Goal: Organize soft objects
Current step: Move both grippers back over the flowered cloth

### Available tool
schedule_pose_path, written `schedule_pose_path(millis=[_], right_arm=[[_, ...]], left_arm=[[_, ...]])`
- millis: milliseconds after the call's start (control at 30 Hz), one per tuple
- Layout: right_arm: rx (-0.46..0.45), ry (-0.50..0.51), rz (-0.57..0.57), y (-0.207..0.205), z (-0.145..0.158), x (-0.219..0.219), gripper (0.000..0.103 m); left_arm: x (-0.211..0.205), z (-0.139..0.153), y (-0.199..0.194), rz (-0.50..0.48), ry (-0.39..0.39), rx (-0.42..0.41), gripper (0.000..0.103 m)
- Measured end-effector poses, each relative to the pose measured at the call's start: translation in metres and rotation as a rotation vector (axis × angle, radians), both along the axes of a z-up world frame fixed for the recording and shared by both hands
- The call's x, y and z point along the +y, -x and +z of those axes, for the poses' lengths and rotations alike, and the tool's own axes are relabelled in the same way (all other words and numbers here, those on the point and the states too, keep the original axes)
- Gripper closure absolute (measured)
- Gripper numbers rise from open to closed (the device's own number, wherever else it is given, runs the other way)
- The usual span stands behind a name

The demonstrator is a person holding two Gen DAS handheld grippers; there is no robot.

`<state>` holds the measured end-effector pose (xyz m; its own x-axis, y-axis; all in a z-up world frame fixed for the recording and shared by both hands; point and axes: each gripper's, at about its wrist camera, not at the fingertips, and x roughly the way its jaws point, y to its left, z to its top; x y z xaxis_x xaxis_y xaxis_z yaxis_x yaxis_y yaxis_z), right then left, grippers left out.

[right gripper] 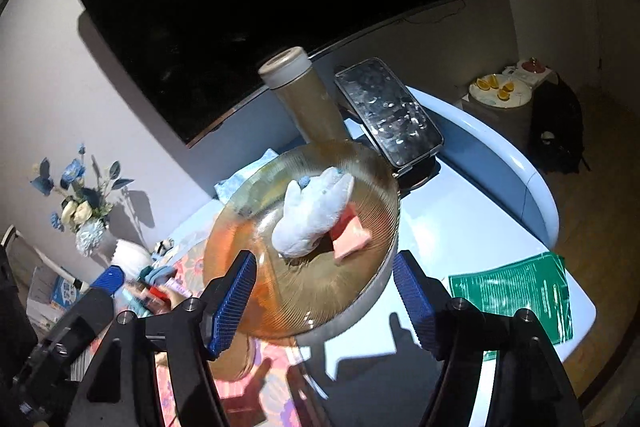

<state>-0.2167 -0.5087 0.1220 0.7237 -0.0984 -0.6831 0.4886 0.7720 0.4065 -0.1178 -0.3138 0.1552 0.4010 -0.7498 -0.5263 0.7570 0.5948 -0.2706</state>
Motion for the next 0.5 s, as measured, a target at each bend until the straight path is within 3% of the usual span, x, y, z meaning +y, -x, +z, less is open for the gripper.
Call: schedule_pose_path(millis=[233,367,500], right_arm=[[0.045,0.04,0.118,0.004,-0.005,0.058,0.033],[0.106,0.107,0.252,-0.003,-0.014,0.112,0.033],[0.128,0.162,0.37,-0.015,-0.018,0.162,0.033]], left_arm=[[0.087,0.019,0.024,0.14,-0.013,-0.078,0.009],[0.161,0.02,0.013,0.322,-0.062,-0.077,0.009],[0.235,0.02,-0.004,0.493,-0.06,-0.051,0.009]])
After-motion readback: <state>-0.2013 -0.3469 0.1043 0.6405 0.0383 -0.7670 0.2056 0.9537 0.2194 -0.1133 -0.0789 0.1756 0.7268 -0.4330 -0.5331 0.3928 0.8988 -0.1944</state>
